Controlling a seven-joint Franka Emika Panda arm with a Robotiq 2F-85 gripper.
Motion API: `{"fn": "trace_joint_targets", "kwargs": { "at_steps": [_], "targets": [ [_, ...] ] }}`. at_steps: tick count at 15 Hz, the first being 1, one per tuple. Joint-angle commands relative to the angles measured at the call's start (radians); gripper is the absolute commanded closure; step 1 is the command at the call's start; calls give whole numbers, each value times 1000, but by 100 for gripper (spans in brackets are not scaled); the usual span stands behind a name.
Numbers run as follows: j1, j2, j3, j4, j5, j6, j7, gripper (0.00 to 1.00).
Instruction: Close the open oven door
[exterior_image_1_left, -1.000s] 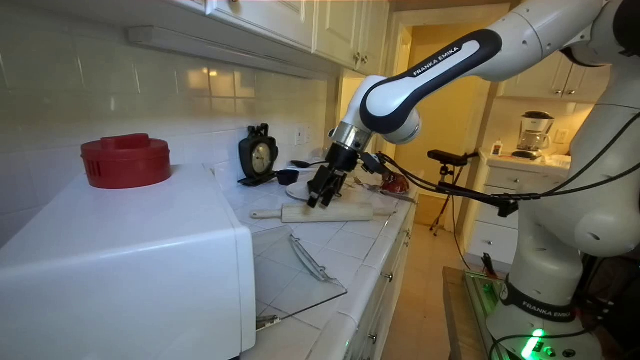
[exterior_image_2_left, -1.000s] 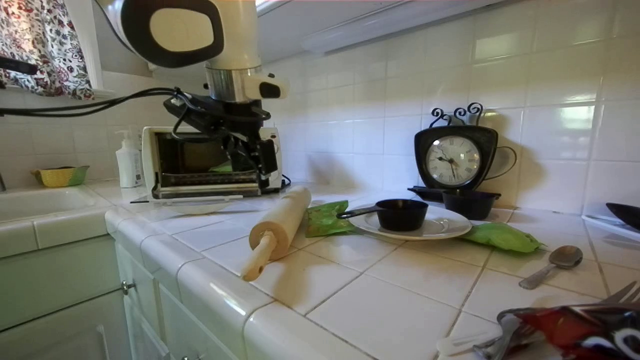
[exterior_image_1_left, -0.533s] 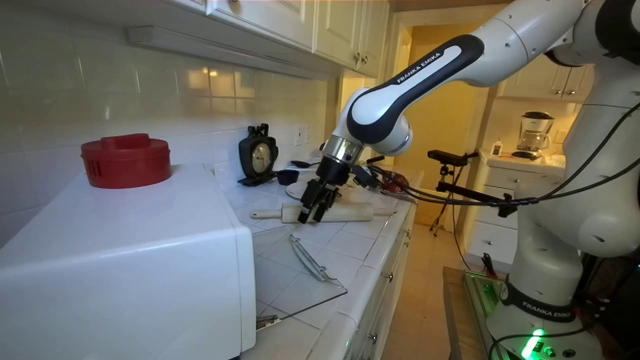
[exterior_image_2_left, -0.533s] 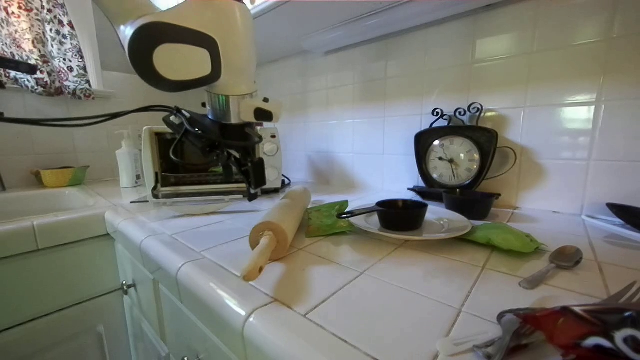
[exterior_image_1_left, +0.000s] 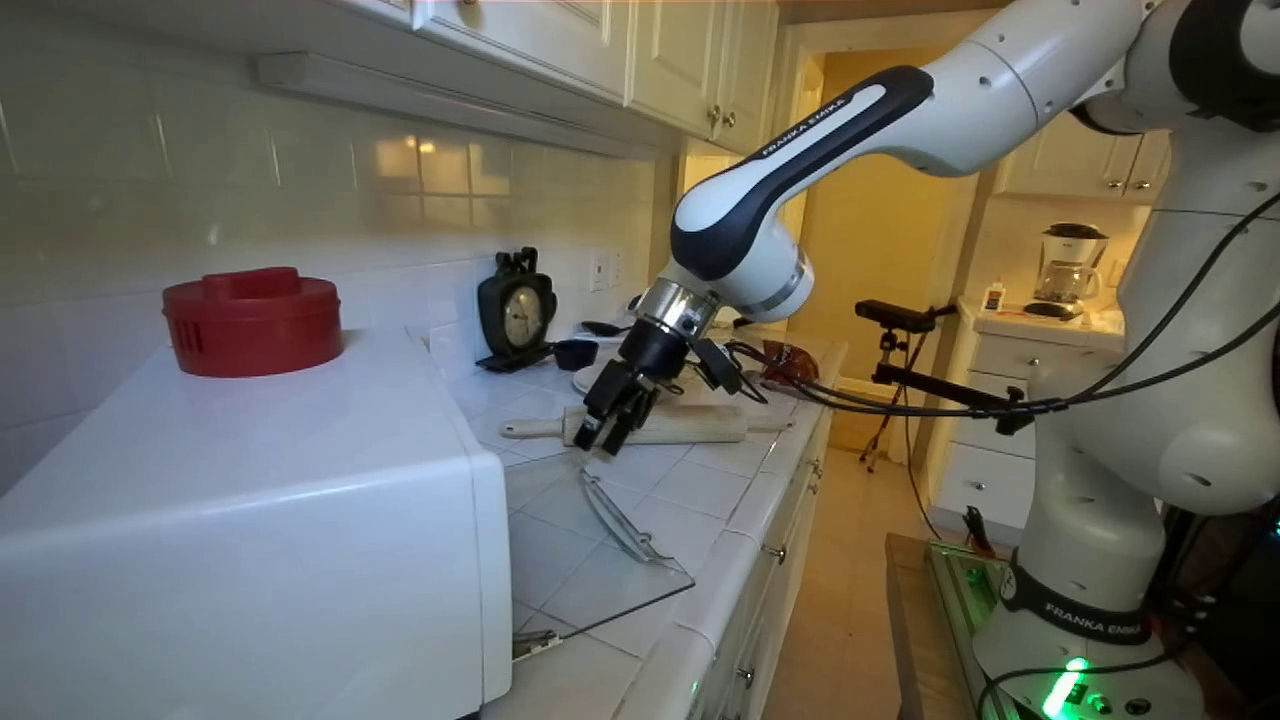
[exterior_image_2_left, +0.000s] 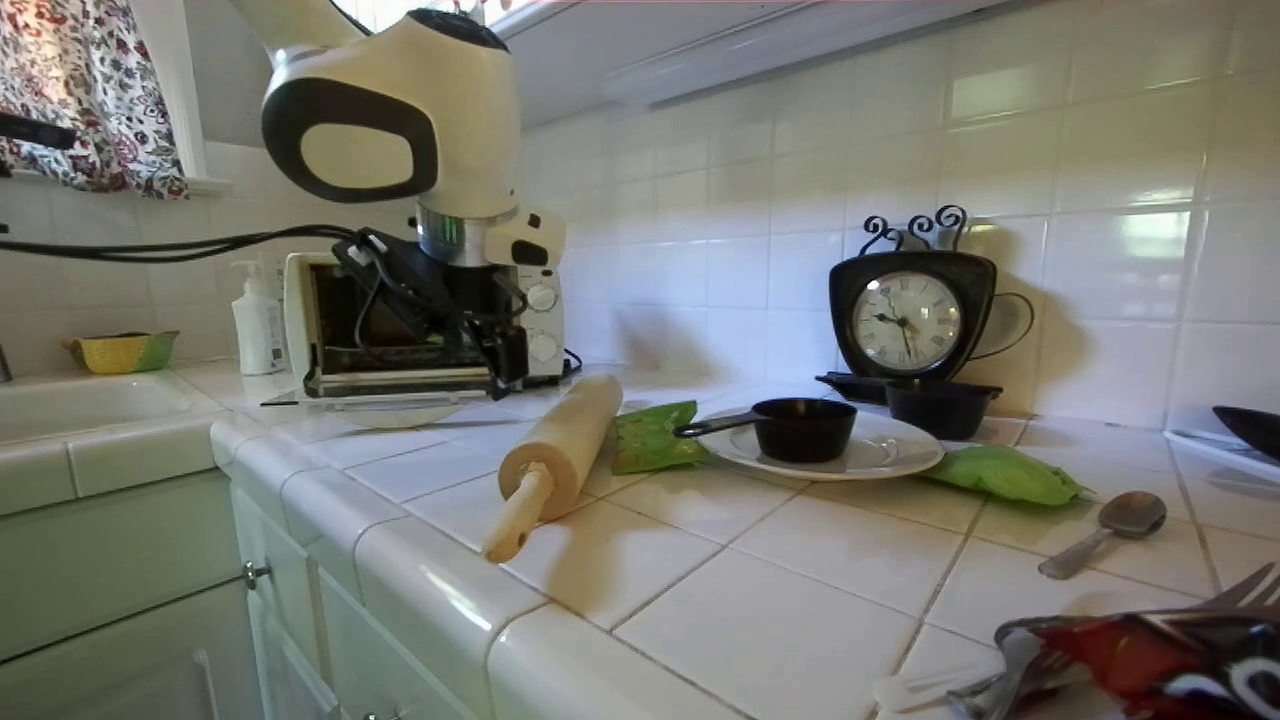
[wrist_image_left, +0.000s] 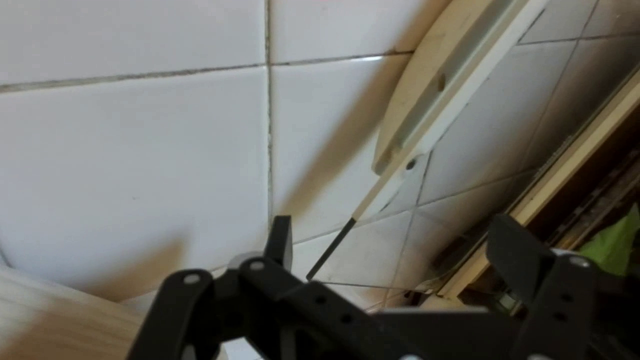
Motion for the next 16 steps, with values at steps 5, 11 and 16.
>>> {"fn": "trace_joint_targets", "kwargs": {
  "at_steps": [5,11,16],
  "targets": [
    [0,47,-8,32,176,59,-105,0],
    [-1,87,-19,63,209,61,-151,0],
    [-2,121,-19,101,229,37,-177,0]
  ]
}}
